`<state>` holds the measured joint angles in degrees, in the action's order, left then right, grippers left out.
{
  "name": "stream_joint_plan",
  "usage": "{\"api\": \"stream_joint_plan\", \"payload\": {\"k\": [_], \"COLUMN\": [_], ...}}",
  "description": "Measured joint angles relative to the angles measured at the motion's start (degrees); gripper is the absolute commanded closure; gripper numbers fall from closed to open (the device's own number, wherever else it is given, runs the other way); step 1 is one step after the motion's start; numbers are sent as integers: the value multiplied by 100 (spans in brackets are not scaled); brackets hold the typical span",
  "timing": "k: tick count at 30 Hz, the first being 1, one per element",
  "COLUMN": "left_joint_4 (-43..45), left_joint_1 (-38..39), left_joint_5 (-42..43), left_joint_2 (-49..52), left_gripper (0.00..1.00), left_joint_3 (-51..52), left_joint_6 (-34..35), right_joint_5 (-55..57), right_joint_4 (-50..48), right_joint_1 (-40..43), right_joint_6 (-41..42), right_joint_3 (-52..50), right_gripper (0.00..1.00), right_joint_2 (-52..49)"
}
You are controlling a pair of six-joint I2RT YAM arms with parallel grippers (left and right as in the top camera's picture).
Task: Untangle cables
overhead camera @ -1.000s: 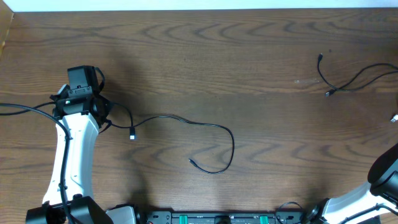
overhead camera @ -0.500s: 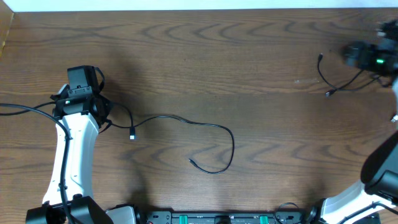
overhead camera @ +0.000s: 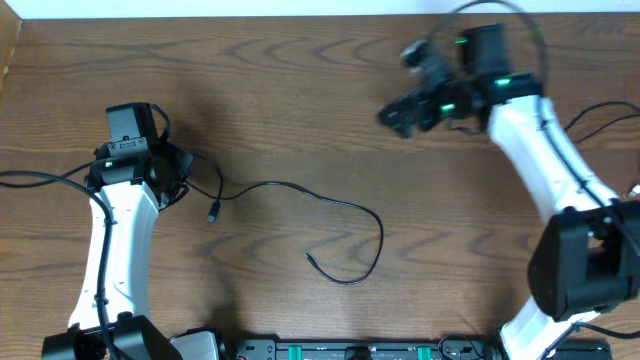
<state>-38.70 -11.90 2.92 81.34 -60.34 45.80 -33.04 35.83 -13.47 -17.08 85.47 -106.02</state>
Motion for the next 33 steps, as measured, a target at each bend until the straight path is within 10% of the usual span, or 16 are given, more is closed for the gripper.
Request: {"api": "stream_joint_plan", "payload": {"k": [18, 33], "left_joint_4": [573, 597], "left_joint_1": [0, 0], "left_joint_5": [2347, 4391], "left_joint_2": [0, 0], "left_gripper": [92, 92], "left_joint_3": [0, 0], "left_joint_6": [2332, 2774], "right_joint_5": [601, 1069], "right_joint_4": [-1064, -1425], "right_joint_1": [-2767, -3091], "right_joint_6": [-343, -238], "right_joint_3": [0, 0], "right_gripper": [16, 17], "right_joint_2": [0, -227]}}
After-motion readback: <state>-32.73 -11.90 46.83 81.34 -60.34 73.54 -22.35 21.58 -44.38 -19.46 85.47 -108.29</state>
